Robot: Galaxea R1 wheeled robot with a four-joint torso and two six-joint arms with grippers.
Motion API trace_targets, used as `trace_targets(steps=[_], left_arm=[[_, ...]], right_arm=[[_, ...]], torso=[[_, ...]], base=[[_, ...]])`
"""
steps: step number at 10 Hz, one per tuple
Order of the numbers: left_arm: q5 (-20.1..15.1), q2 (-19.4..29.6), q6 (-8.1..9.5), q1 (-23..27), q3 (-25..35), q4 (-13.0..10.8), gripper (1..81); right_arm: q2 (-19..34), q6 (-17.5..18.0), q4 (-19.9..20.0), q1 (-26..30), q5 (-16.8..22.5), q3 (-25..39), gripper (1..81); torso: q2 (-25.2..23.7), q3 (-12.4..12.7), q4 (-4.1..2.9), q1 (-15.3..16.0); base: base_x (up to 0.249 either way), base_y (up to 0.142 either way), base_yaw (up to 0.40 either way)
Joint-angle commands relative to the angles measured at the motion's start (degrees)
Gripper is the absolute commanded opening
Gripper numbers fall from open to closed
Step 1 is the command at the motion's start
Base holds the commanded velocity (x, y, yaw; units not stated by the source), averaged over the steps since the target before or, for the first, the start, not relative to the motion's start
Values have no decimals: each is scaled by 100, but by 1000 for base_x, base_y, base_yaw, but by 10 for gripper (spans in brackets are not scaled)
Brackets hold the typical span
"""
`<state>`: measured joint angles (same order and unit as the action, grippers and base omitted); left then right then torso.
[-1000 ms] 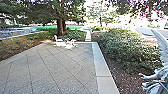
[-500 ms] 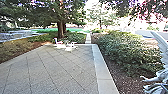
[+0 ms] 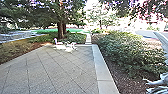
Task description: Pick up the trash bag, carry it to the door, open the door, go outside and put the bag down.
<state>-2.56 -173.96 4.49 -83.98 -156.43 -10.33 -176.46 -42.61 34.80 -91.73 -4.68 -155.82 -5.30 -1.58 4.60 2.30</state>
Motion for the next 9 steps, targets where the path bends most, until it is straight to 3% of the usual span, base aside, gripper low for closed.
trace_targets(steps=[1,6,9], left_arm=[[-271,-8,-27,352,7,-31,10],[-271,10,-27,360,7,-31,10],[-271,1,-27,352,15,-31,10]], right_arm=[[-103,-37,-44,221,442,97,811],[-103,-28,-35,221,433,97,811],[-94,-28,-35,230,433,97,811]], torso=[[0,0,0,0],[0,0,0,-2],[2,0,0,2]], base=[[116,0,0],[114,0,0],[0,0,0]])
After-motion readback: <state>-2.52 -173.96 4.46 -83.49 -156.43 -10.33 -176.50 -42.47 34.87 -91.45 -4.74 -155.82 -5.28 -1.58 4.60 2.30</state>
